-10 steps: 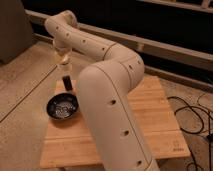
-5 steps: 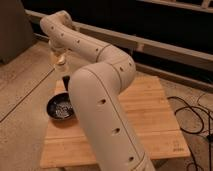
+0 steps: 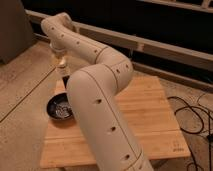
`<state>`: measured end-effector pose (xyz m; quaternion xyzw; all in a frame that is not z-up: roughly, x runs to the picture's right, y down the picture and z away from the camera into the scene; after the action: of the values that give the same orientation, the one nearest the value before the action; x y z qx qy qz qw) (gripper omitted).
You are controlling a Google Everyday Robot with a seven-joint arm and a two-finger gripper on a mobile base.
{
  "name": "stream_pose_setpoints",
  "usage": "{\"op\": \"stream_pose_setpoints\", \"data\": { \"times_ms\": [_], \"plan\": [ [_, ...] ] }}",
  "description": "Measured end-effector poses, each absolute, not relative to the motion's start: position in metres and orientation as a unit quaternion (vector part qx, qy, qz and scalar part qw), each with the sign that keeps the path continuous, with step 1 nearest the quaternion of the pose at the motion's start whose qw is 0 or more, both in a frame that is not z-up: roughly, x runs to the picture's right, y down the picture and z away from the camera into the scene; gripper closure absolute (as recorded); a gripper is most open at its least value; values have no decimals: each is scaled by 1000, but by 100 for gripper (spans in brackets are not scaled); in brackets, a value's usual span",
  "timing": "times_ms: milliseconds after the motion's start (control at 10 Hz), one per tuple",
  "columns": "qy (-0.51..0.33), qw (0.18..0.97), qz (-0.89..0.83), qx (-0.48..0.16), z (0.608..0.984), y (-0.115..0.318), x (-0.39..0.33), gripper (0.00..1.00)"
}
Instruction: Place the ceramic cup over the eraser
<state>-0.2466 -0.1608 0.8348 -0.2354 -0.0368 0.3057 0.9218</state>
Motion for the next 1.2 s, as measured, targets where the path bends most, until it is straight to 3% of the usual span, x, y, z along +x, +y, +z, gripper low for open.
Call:
{"op": "stream_pose_setpoints", "data": {
  "times_ms": [1200],
  "plan": [
    [-12, 908, 316, -276, 868, -143, -240, 100]
  ]
}}
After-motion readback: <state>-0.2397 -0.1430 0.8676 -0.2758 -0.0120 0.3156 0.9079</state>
